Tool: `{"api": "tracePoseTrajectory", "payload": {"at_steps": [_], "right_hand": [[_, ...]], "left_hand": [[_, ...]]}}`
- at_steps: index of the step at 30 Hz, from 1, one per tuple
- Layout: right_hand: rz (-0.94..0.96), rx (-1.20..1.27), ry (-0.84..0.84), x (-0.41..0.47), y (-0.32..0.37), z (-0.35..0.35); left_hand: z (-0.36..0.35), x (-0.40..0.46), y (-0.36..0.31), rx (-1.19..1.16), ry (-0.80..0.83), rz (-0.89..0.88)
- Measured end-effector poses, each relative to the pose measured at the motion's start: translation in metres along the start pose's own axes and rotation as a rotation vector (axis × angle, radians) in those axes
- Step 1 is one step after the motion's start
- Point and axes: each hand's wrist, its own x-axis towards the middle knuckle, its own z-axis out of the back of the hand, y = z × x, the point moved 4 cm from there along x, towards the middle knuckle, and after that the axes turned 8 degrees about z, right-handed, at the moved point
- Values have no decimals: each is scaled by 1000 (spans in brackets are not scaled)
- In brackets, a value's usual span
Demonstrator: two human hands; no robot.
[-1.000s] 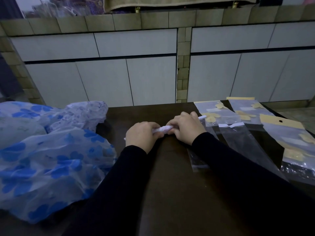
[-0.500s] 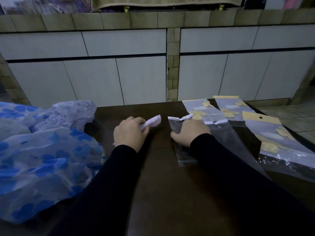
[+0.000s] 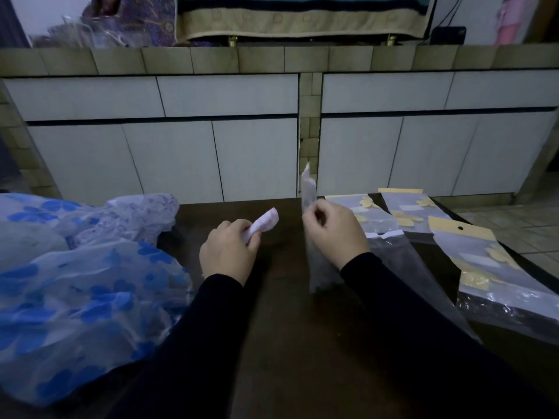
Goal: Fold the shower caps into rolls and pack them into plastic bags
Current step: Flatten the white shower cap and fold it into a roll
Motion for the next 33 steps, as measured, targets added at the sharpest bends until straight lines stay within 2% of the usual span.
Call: {"api": "tracePoseTrajectory", "payload": {"at_steps": [3, 7, 9, 13, 16, 18, 20, 22, 26, 29, 33], "right_hand": [[-106, 343, -33, 4, -7, -4], [-293, 521, -52, 0, -24, -9], [-382, 419, 22, -3, -34, -12], [-432, -86, 311, -9, -50, -20], [-314, -209, 288, -5, -37, -18], [-55, -213, 245, 0, -20, -21], [205, -190, 359, 2, -8, -34], [306, -131, 525, 3, -7, -50], [244, -111, 685, 7, -19, -65], [213, -86, 643, 11, -23, -67], [36, 138, 503, 10, -27, -65]], "left_hand": [[5, 0, 2, -35, -65, 25], [10, 2, 4, -64, -122, 60], [11, 2, 3, -79, -148, 60], [11, 1, 2, -65, -129, 58], [8, 1, 4, -34, -82, 47], [6, 1, 5, -26, -60, 34], [4, 2, 3, -15, -56, 17], [5, 2, 1, 8, -64, 11], [9, 2, 3, 23, -89, -4], [13, 3, 2, 16, -89, 1], [17, 4, -4, -36, -40, -1]]}}
